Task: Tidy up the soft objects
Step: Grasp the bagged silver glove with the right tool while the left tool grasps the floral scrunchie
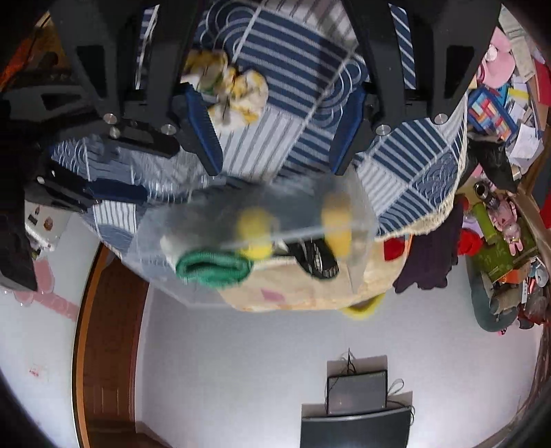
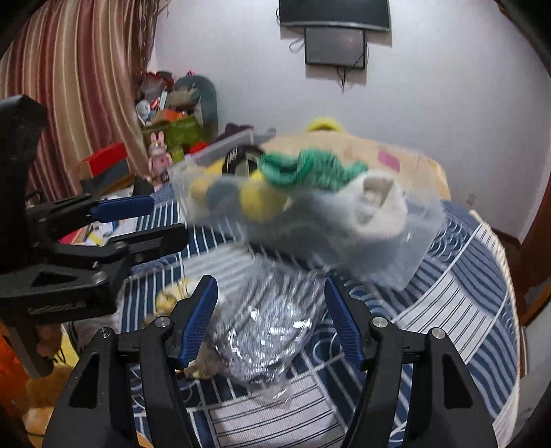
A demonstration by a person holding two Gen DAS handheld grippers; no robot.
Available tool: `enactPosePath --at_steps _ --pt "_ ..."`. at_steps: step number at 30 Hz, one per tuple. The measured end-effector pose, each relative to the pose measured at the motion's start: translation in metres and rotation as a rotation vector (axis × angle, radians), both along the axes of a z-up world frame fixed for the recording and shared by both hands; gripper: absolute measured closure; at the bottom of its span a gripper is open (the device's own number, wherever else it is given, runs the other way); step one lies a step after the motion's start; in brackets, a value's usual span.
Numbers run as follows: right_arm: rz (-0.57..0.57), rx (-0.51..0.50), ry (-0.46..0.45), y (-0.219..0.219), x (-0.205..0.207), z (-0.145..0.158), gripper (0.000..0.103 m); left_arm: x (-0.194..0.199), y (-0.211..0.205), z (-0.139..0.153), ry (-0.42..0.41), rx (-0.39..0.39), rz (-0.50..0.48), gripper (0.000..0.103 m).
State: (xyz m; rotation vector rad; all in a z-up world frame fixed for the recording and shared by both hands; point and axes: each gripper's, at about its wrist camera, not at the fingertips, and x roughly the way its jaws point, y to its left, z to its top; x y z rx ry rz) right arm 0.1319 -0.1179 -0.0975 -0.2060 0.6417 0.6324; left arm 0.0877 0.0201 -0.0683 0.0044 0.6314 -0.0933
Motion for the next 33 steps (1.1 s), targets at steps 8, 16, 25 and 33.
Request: enactPosePath --at_steps 8,16,25,33 --pt "0.007 -0.001 0.036 -0.002 0.002 -0.009 0.059 -0.009 -0.005 -0.031 0.075 -0.008 -0.036 0.039" --pt "0.014 0.004 0.013 -0.006 -0.009 -0.007 0.079 -0.012 -0.012 -0.048 0.103 -0.061 -0.049 0.042" --pt "-0.016 0.043 -0.08 -0.022 -0.02 0.021 0.08 -0.015 -0.011 -0.037 0.087 -0.085 -0.093 0.082" --pt "-0.077 0.085 -0.181 -0.037 -0.018 0.053 0.079 -0.016 -0.001 -0.008 0.007 -0.099 -0.061 0.085"
